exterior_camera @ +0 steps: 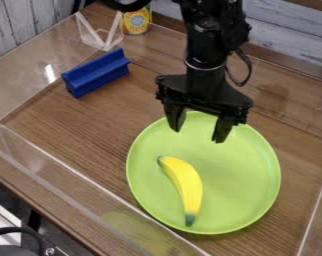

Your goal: Put the banana in the green plate

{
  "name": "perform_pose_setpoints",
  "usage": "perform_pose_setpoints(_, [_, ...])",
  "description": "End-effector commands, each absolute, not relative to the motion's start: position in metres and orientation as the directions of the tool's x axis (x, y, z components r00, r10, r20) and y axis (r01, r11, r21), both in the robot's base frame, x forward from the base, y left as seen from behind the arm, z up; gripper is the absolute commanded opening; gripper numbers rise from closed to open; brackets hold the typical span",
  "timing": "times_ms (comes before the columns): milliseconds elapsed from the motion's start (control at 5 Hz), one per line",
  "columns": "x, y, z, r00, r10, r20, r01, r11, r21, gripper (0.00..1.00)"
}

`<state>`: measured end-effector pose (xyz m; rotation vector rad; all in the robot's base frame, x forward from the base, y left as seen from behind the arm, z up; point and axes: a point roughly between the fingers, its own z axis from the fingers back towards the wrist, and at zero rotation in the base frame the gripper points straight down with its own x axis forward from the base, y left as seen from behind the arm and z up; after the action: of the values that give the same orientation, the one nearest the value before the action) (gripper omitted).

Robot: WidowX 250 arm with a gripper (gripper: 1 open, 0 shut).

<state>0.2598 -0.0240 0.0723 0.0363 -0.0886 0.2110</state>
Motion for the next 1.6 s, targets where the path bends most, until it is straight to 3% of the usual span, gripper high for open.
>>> perform_pose_setpoints(0, [0.271, -0.019, 0.081, 0.969, 0.206, 0.134, -0.211, 0.977, 0.019, 1.00])
perform_pose_setpoints(200, [0.273, -0.015, 0.080, 0.970, 0.200, 0.135, -0.205, 0.979, 0.022, 1.00])
perform_pose_setpoints(400, [0.276, -0.011, 0.079, 0.971, 0.193, 0.140, -0.199, 0.980, 0.025, 0.00])
perform_pose_setpoints(1200, [0.284, 0.008, 0.069, 0.972, 0.170, 0.162, -0.180, 0.983, 0.043, 0.00])
perform_pose_setpoints(1400, [0.288, 0.010, 0.071, 0.975, 0.156, 0.156, -0.165, 0.985, 0.044, 1.00])
